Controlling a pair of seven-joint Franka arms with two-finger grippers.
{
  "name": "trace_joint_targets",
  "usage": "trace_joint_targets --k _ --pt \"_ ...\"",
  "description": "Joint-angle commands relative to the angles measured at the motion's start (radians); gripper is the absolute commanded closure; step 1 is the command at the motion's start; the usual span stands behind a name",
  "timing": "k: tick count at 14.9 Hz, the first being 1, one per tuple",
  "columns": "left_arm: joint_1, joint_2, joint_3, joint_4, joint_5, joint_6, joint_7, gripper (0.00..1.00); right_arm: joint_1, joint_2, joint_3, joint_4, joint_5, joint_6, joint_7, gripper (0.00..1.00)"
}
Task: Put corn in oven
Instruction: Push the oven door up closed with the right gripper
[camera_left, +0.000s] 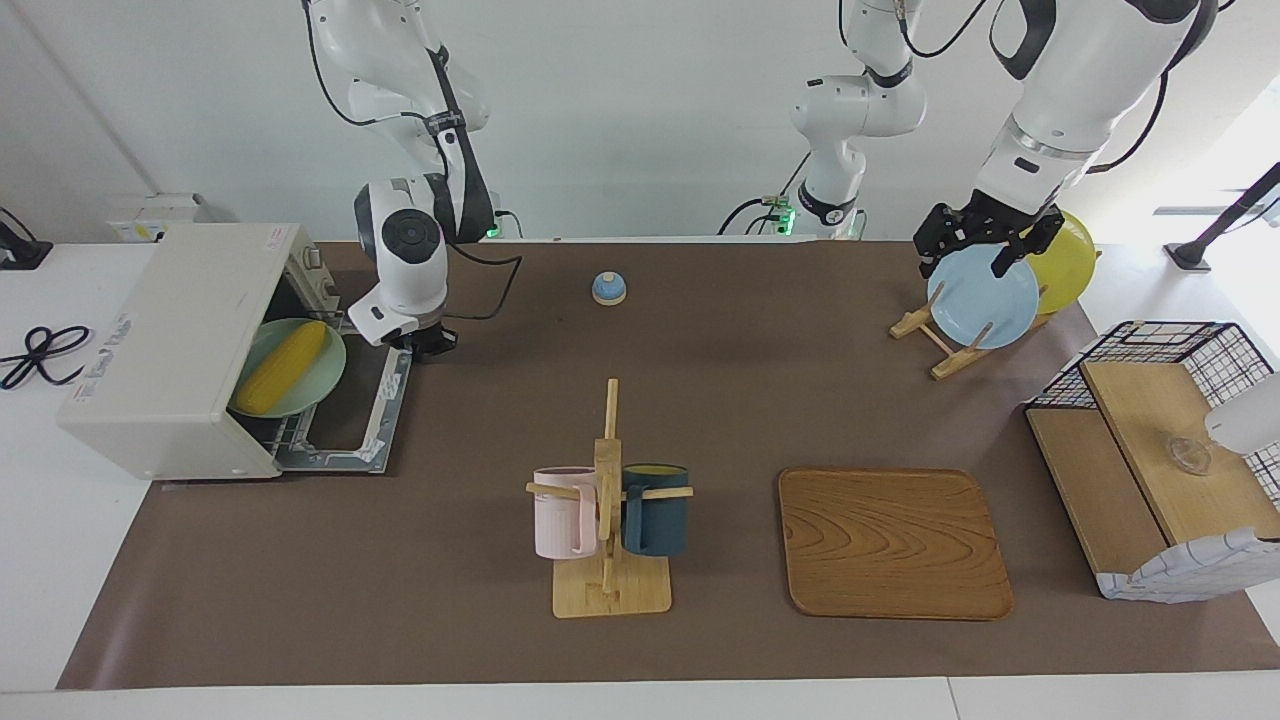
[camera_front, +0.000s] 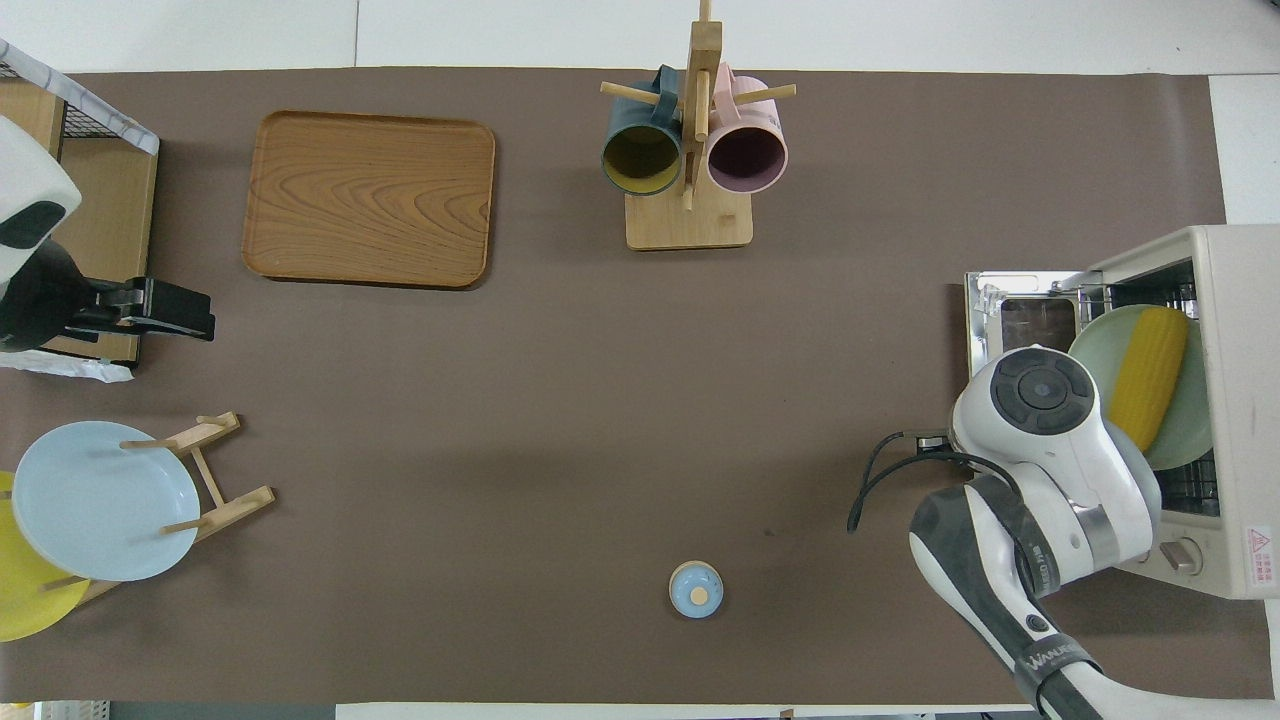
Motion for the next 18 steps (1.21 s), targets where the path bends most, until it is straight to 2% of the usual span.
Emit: trace_joint_targets --k 1,10,18 --pt "0.012 -0.014 -0.007 -0.013 -0.007 -0.001 0.001 0.00 -0.022 -0.027 0.004 -0.004 -0.066 -0.021 0.013 1.00" --pt "0.013 -0.015 -0.007 -0.013 -0.007 -0.001 0.001 0.00 -0.029 -0.026 0.001 0.200 -0.076 -0.269 -0.151 1.00" --pt "0.013 -0.014 -0.007 -0.013 -0.007 -0.001 0.001 0.00 -0.132 -0.033 -0.001 0.374 -0.076 -0.426 -0.409 1.00"
